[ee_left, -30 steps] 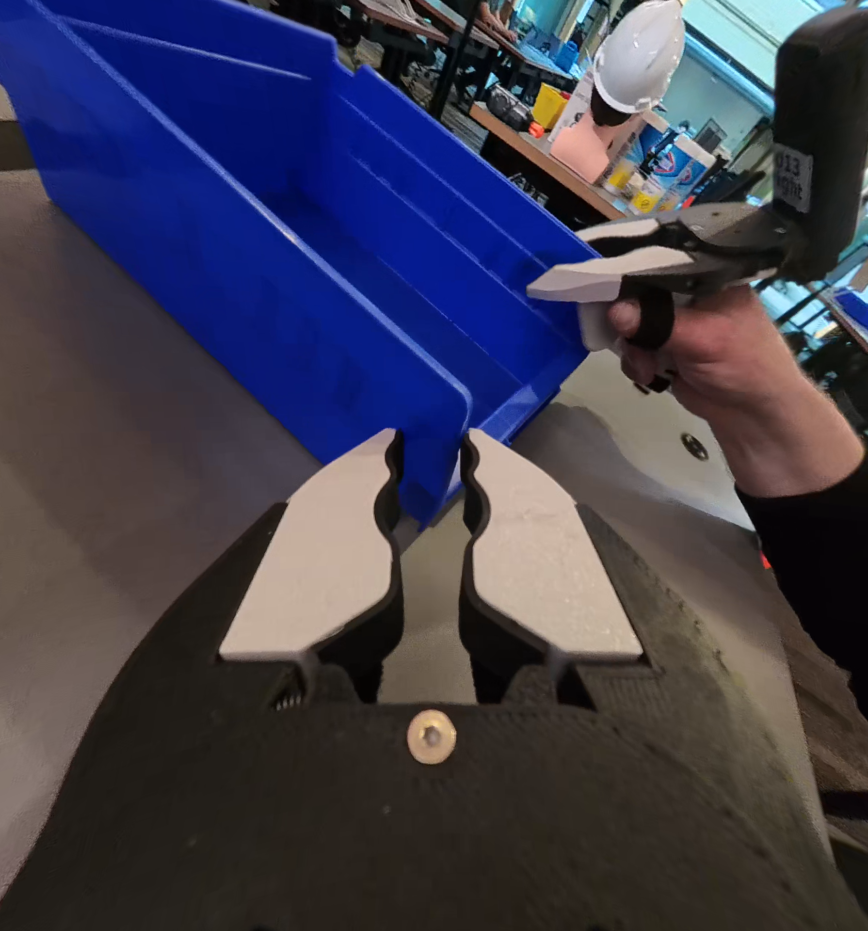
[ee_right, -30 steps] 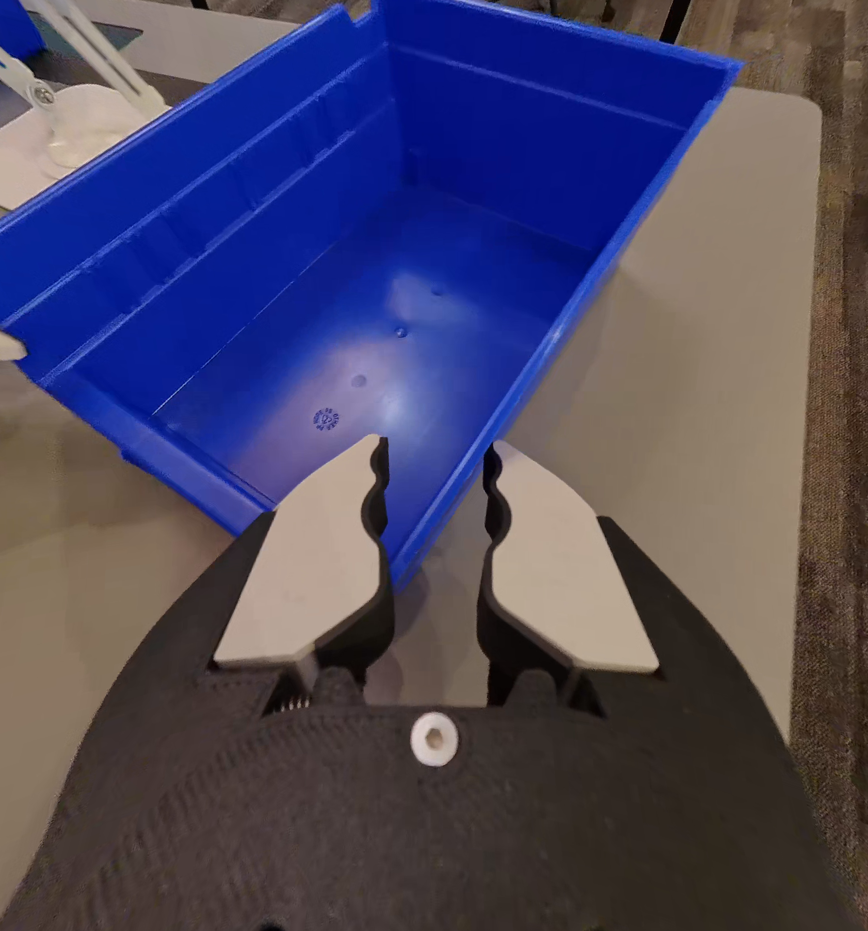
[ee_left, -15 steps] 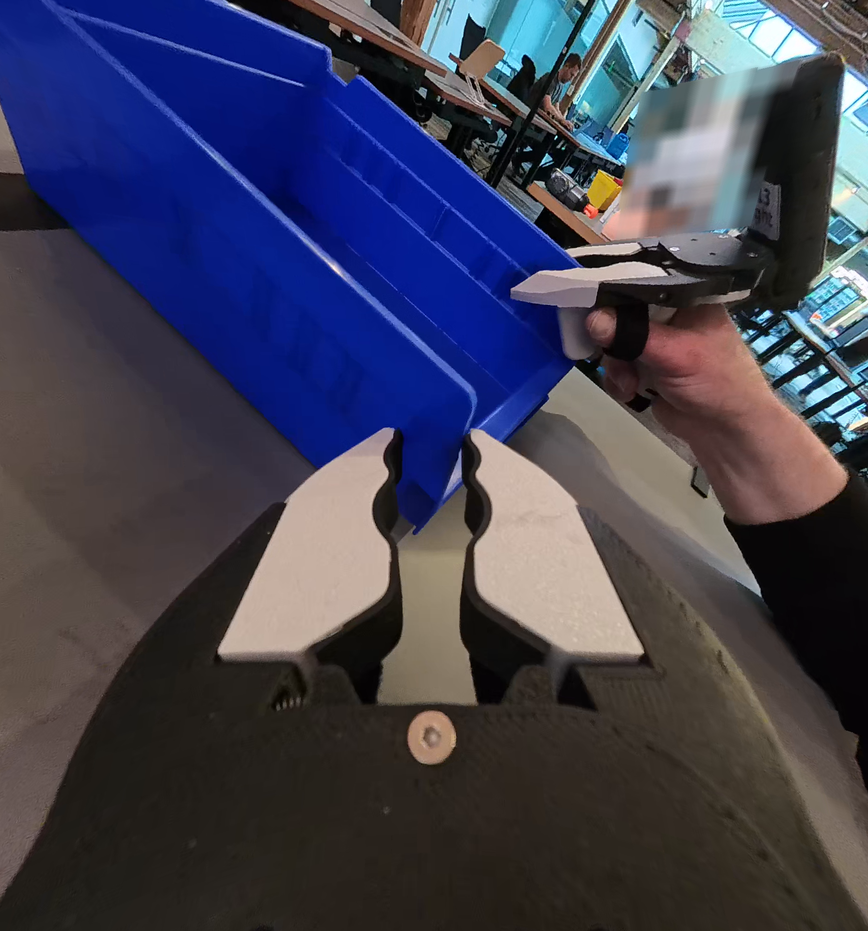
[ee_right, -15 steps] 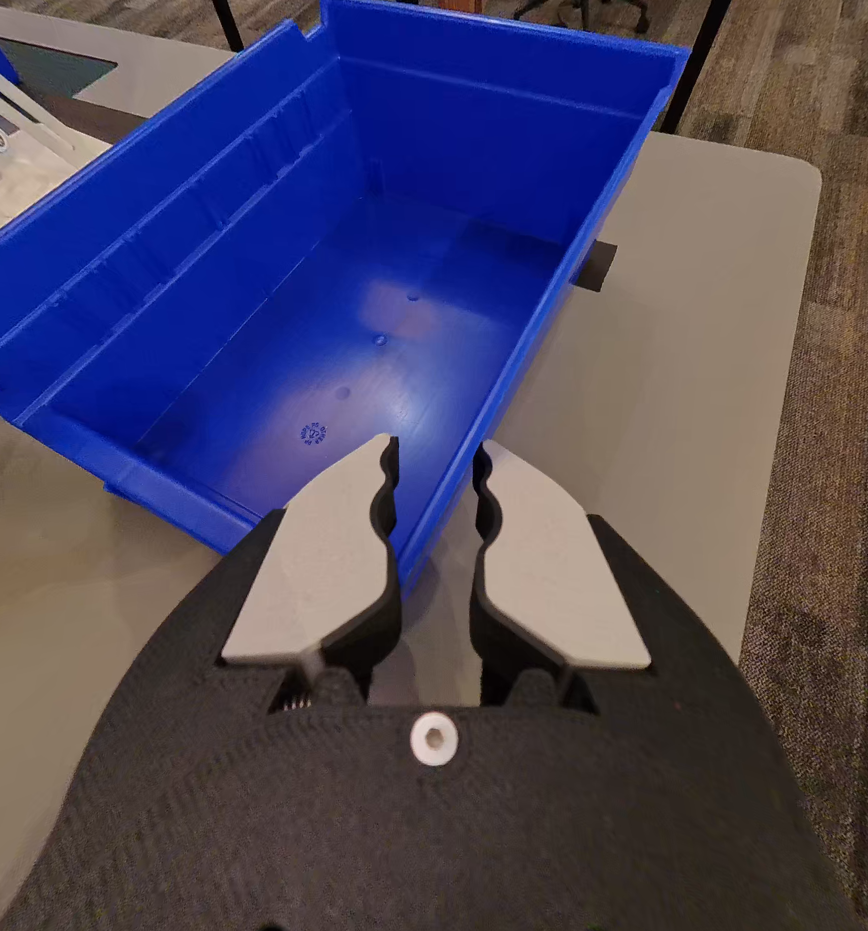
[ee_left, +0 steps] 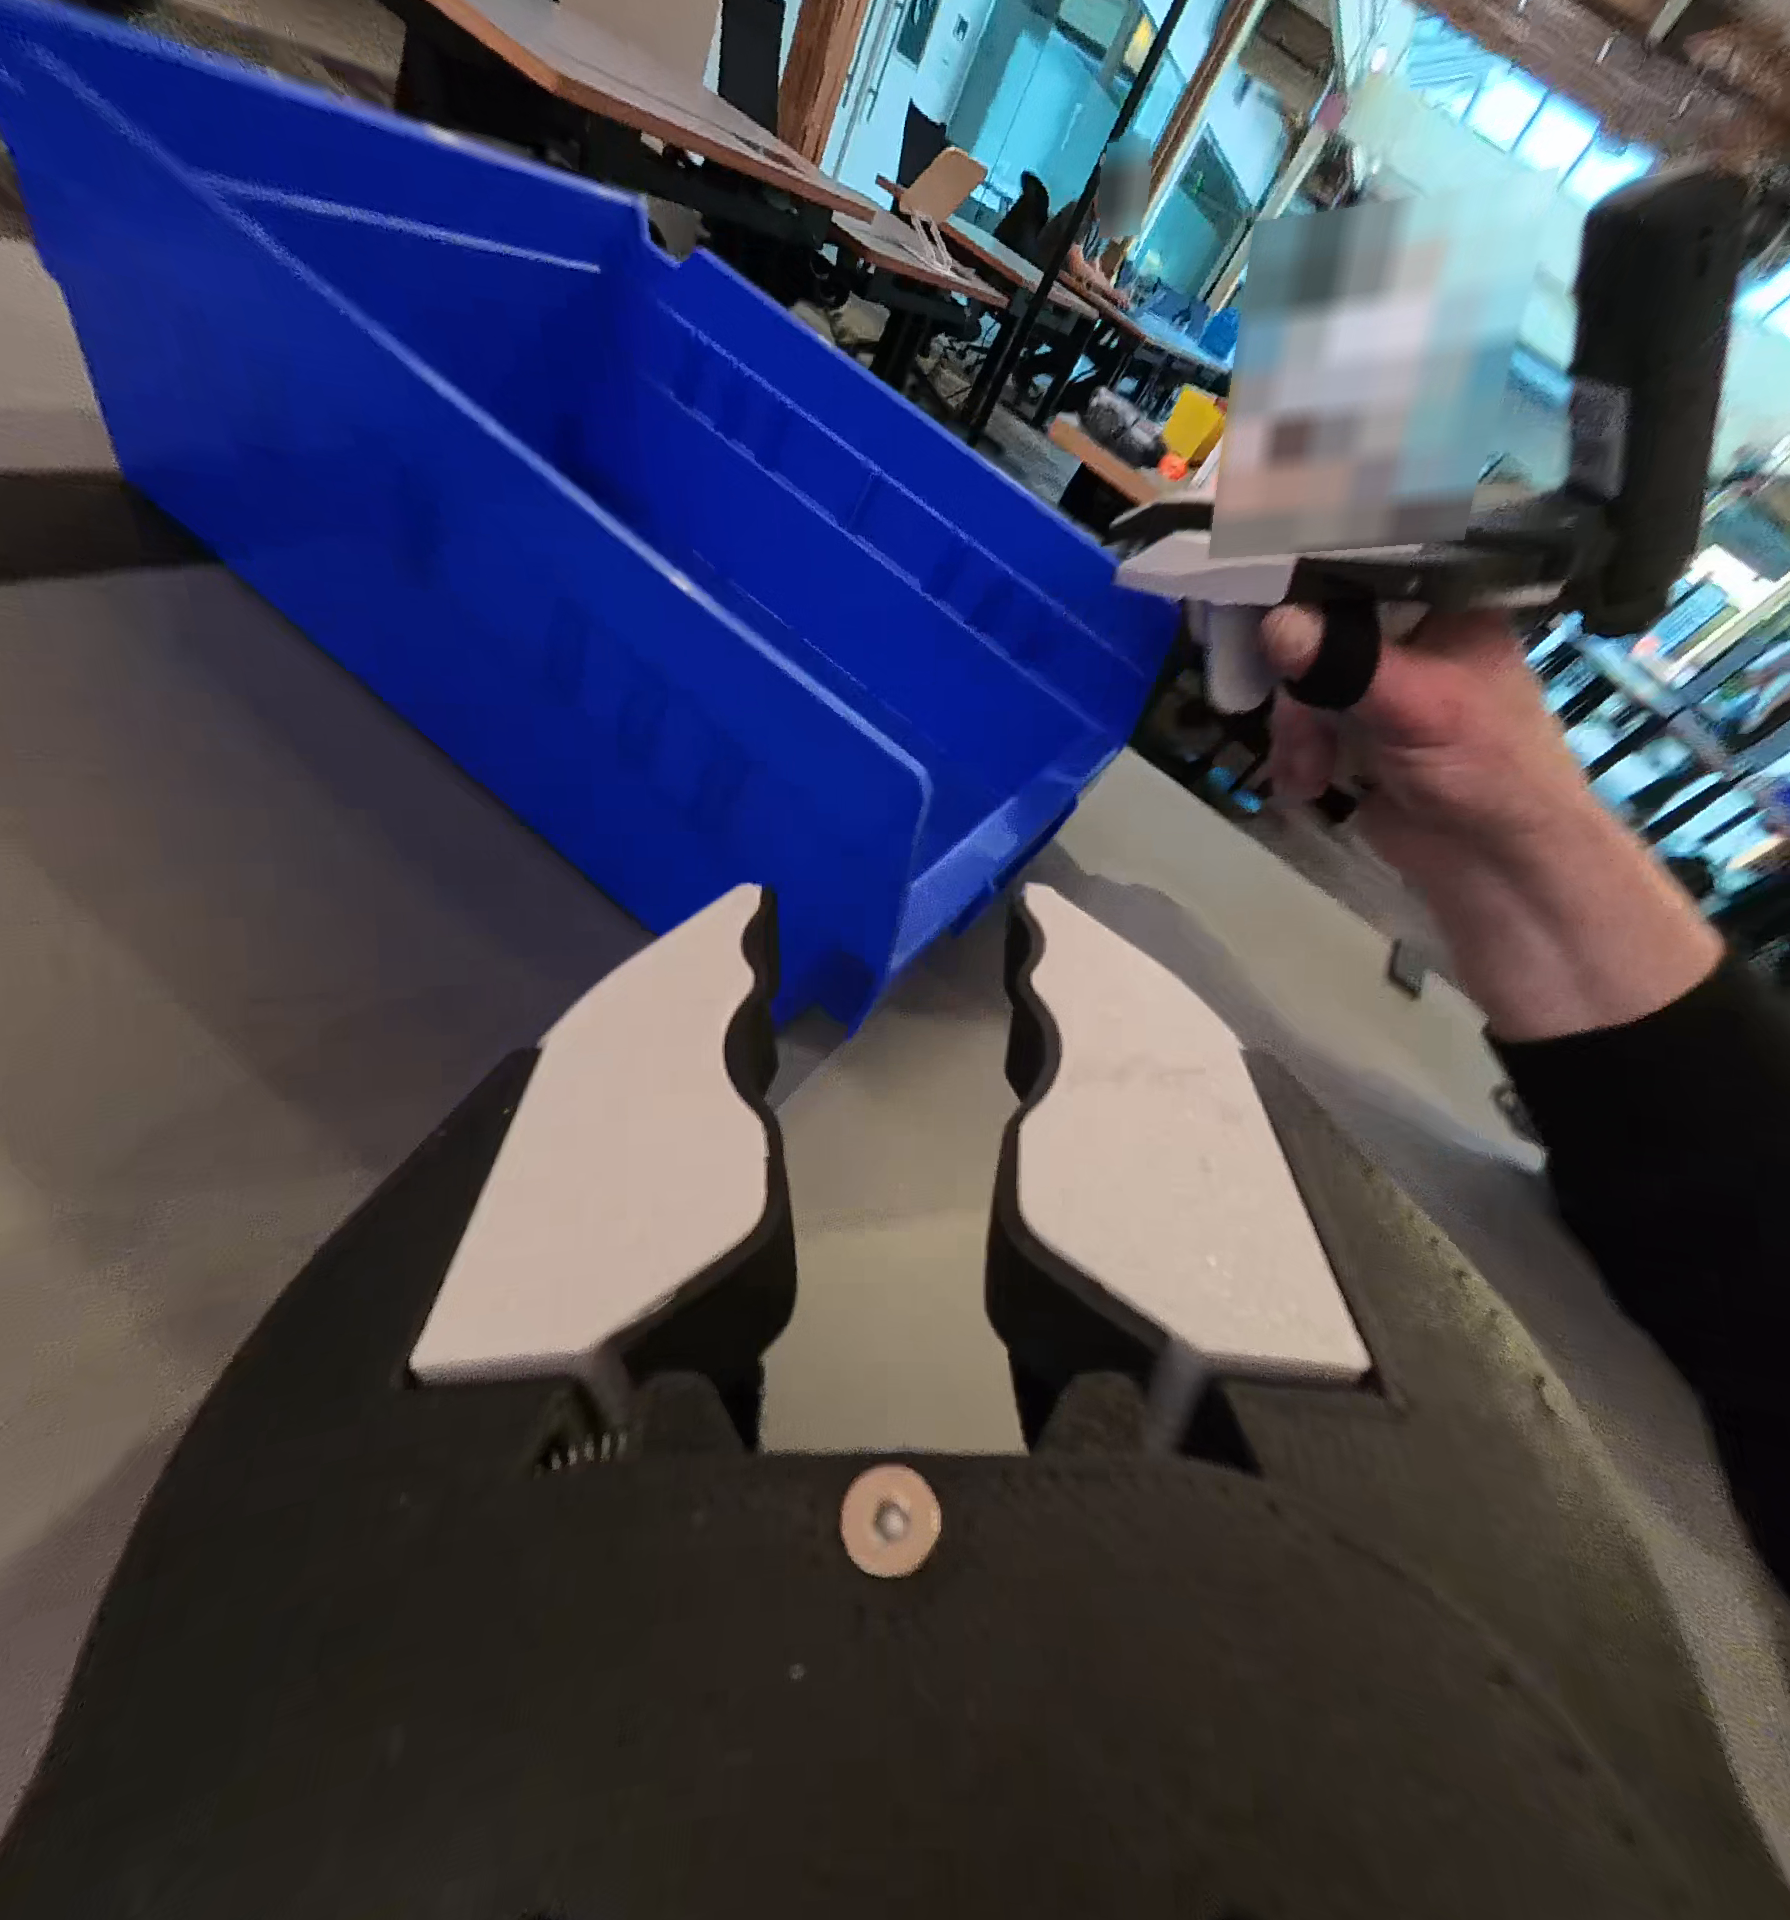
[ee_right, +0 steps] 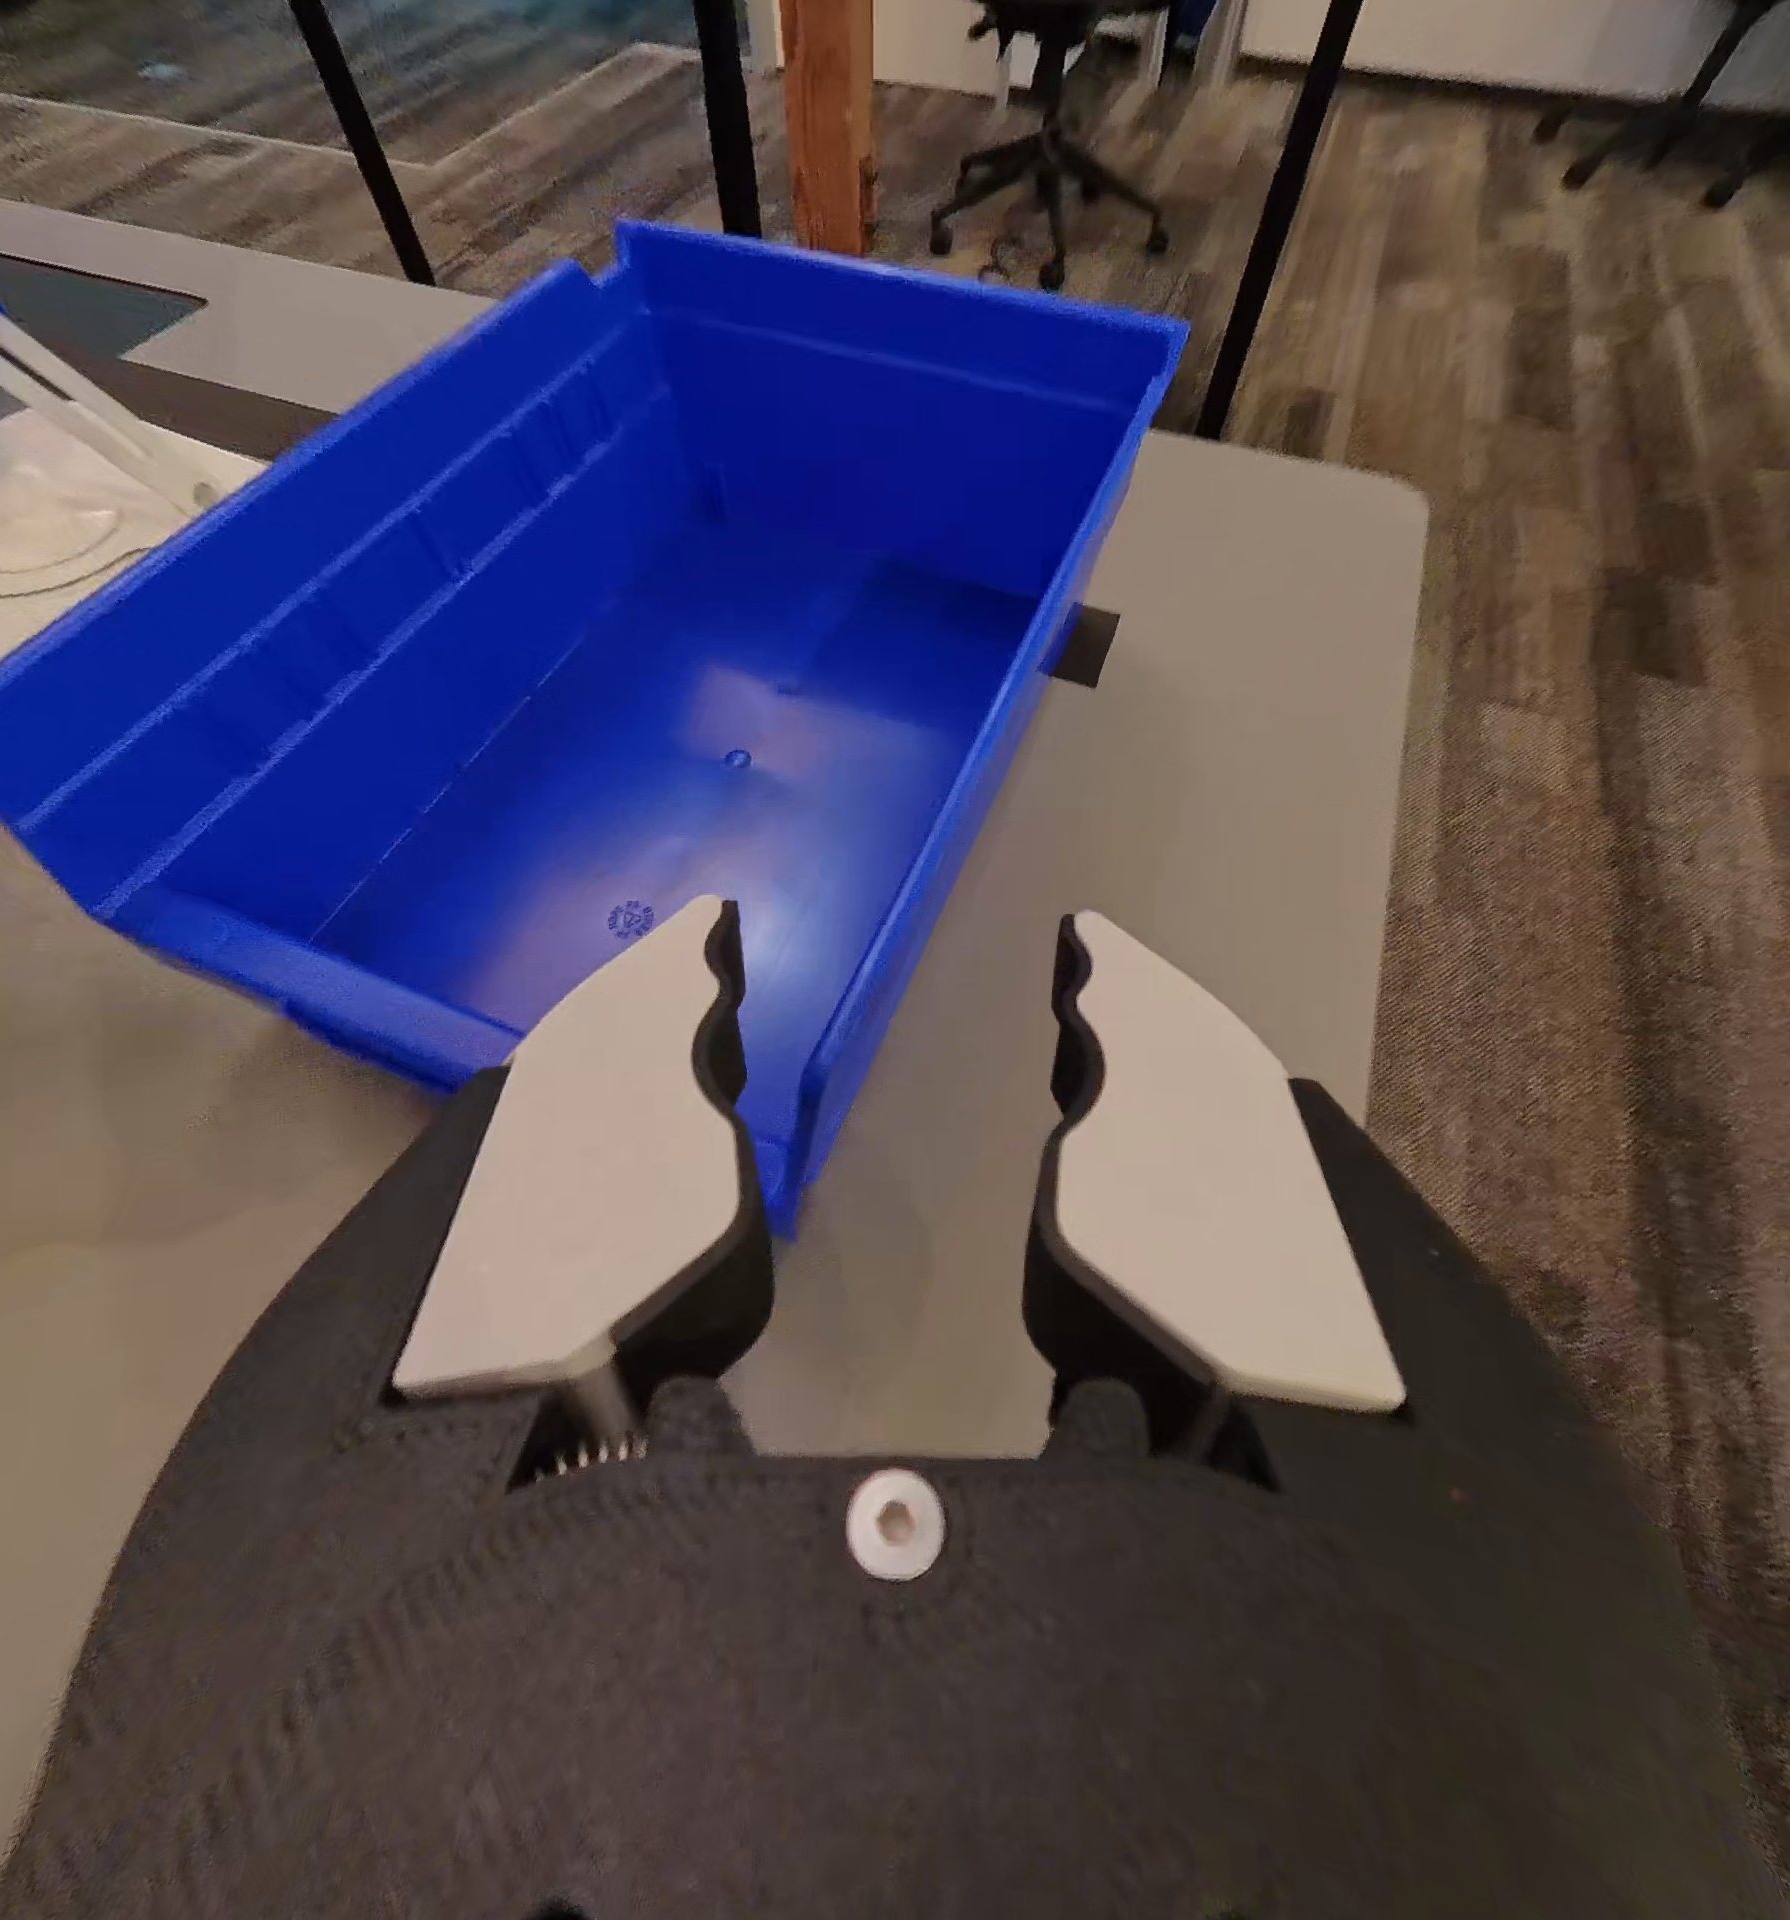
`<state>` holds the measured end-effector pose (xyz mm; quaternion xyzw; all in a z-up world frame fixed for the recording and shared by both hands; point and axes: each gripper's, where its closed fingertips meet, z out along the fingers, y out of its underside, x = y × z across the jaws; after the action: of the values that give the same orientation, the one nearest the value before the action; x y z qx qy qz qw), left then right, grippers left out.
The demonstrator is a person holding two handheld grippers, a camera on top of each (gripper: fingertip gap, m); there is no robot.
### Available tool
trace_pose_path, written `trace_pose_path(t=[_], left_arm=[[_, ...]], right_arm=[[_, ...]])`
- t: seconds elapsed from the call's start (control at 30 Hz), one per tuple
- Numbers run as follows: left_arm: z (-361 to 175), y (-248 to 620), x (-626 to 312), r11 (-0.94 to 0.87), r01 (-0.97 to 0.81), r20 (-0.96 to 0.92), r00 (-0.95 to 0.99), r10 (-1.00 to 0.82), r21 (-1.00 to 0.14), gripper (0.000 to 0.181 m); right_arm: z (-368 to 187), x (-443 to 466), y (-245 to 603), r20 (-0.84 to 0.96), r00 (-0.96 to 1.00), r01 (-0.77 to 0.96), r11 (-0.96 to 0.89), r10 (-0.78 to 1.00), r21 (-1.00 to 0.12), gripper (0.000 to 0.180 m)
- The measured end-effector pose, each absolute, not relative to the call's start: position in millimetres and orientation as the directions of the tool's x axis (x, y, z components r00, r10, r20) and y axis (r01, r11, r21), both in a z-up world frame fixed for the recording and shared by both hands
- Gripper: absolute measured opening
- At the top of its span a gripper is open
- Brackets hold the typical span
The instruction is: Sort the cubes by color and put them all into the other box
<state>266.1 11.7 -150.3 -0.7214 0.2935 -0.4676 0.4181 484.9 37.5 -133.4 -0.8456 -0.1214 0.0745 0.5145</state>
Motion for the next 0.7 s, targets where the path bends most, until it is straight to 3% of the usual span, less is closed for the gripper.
trace_pose_path(t=[0.03, 0.17, 0.23, 0.33, 0.7], left_arm=[[-147.9, 7.8, 258.9, -0.439, -0.056, 0.381, 0.406, -0.831, -0.897, 0.039], [-145.9, -4.3, 218.5, -0.338, -0.114, 0.251, 0.464, -0.850, -0.934, 0.001], [-144.3, -3.8, 188.4, -0.319, -0.097, 0.228, 0.509, -0.830, -0.943, 0.000], [-146.8, 0.5, 134.2, -0.295, -0.111, 0.179, 0.583, -0.793, -0.949, 0.000], [-143.9, 22.8, -53.8, -0.241, -0.107, 0.047, 0.830, -0.555, -0.965, 0.000]], right_arm=[[-126.6, 482.8, 30.3, 0.026, 0.959, 0.149, -0.422, 0.283, -0.894, 0.058], [-105.4, 448.8, 1.7, 0.137, 0.933, 0.252, -0.334, 0.332, -0.908, 0.039], [-99.1, 420.8, -10.8, 0.187, 0.909, 0.304, -0.287, 0.372, -0.909, 0.016], [-93.2, 371.3, -26.6, 0.219, 0.873, 0.340, -0.221, 0.437, -0.914, 0.000], [-90.6, 167.4, -37.6, 0.310, 0.718, 0.428, -0.044, 0.623, -0.903, 0.000]])
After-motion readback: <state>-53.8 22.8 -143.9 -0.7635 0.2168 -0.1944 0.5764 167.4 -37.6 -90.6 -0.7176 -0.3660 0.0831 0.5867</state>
